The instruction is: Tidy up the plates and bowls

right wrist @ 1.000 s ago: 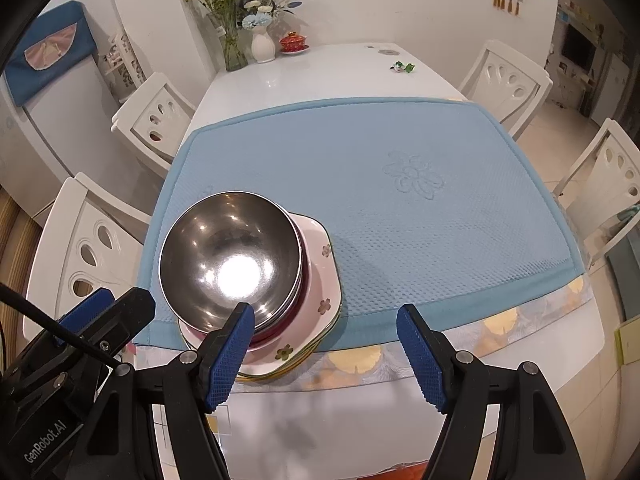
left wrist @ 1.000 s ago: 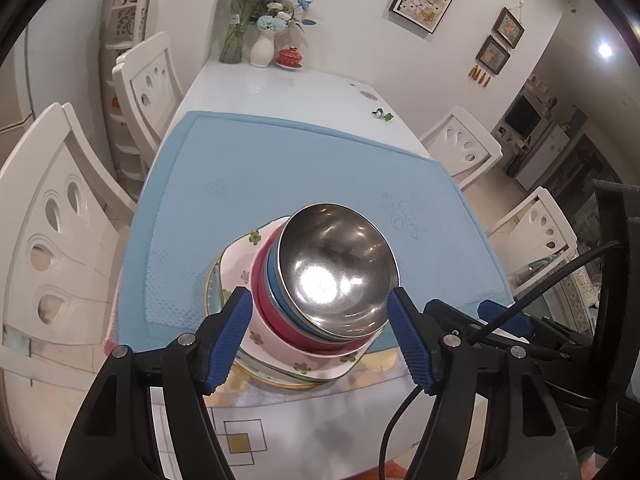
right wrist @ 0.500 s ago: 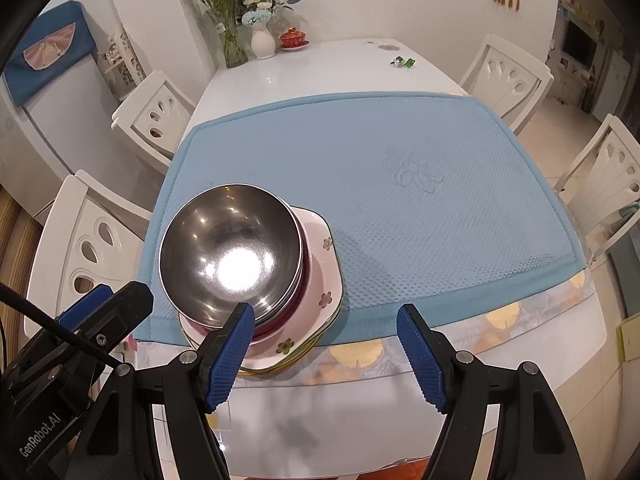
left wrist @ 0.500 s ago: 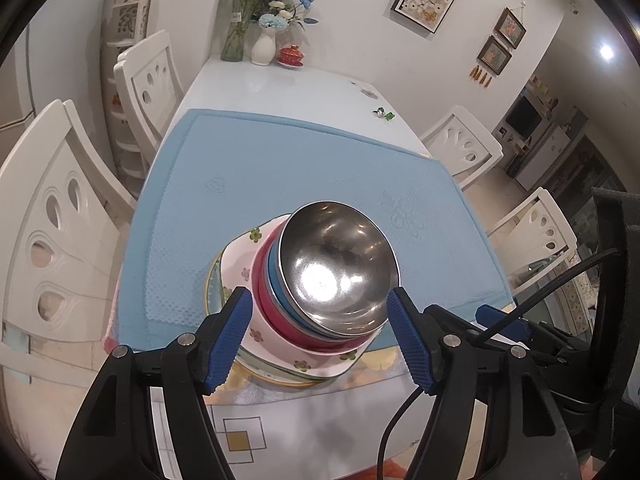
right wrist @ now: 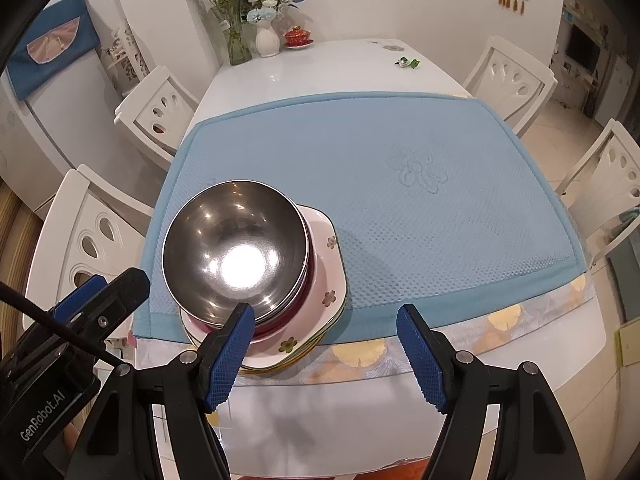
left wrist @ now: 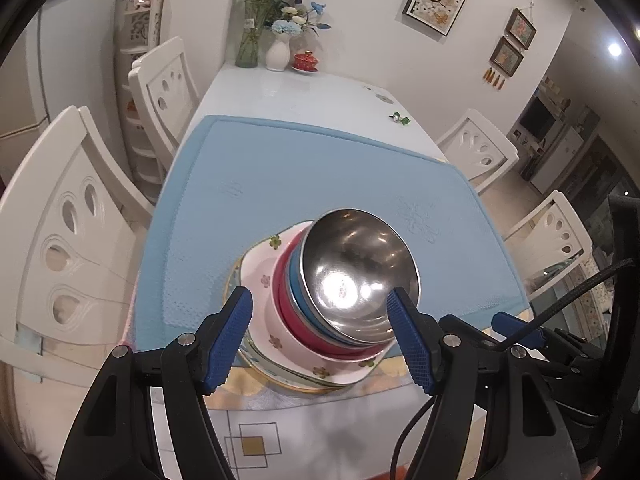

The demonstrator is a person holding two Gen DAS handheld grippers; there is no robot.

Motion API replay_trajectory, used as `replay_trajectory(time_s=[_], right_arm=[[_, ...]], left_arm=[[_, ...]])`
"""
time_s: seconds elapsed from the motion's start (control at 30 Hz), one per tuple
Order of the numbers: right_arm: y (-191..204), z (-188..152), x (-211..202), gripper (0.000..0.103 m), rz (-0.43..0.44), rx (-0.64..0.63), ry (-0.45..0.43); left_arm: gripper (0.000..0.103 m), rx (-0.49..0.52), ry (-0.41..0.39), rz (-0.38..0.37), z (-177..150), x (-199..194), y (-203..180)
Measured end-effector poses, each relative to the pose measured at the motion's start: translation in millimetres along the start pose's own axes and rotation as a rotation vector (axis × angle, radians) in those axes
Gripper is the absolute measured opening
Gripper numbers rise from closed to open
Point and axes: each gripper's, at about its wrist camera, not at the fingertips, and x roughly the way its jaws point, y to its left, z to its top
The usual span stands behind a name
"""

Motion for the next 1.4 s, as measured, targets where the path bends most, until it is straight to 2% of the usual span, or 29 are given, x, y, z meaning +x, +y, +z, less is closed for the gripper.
replay_trajectory(time_s=[0.23,0.3,0.47,0.63,0.7,0.8,0.87,1.0,1.13,1.4], right_arm=[[1.1,1.9,0.3,0.071,-0.011,-0.001,-0.004],[3.3,2.8,0.7,0.071,-0.013,-0.006,-0.008],[5.7,3.1,5.2,0.071,-0.008,-0.010,0.006],[5.6,4.1,6.3,0.071,-0.007,-0.011,0.006],[5.2,4.2,6.3,0.071,-0.006,-0.010,0.005],[5.8,3.8,7.1,0.071,0.007,-0.013,0.009],[6.7,4.2,8.6,0.071,0.013,-0.015,0.015],[5.3,5.1,12.0,0.072,0.027,-0.004,0.032],[0.8,4.7,14.2,0.072,0.036,0.020,0.042],[-0.6,3.6,11.6,0.072,0.037,0.029,0.035]], left_arm=[[0.069,0.015,-0.072,0.097,4.5,-7.2,3.0],[0.076,0.032,-0.087,0.126,5.1,-8.0,1.9],[0.078,0.064,-0.122,0.183,6.6,-10.4,-0.2],[0.086,0.067,-0.159,0.232,6.4,-10.2,0.9],[0.088,0.062,-0.182,0.218,6.1,-12.1,2.0],[0.091,0.049,-0.209,0.154,5.7,-14.7,3.1],[0.100,0.052,-0.198,0.119,5.3,-12.4,1.0],[0.101,0.049,-0.174,0.079,6.9,-11.9,-1.6],[0.101,-0.007,-0.191,0.085,11.1,-16.9,7.2],[0.101,-0.072,-0.148,0.081,13.6,-11.6,20.4]])
